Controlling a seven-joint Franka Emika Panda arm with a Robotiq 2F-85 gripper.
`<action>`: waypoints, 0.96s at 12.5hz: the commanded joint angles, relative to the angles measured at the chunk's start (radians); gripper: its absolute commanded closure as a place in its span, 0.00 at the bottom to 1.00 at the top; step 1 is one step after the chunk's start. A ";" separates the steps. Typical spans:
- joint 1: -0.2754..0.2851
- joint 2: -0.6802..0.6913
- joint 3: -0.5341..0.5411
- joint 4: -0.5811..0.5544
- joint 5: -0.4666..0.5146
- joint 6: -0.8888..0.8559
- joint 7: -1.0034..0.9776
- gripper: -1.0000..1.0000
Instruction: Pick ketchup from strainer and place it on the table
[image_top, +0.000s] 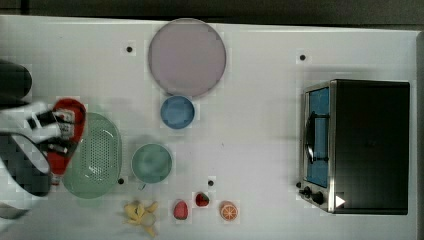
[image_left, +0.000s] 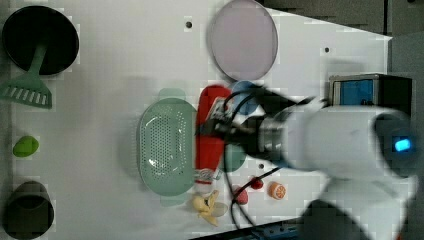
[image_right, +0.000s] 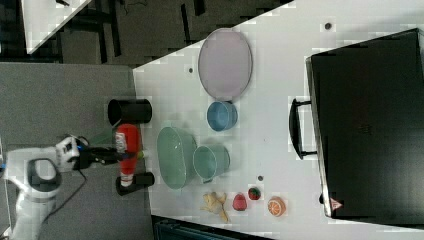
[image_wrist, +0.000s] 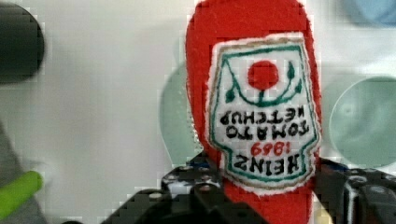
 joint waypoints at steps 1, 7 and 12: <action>-0.104 0.014 -0.104 0.086 0.033 -0.116 -0.170 0.42; -0.182 0.014 -0.342 0.106 0.022 -0.109 -0.650 0.42; -0.188 0.014 -0.519 0.019 0.022 0.026 -0.758 0.42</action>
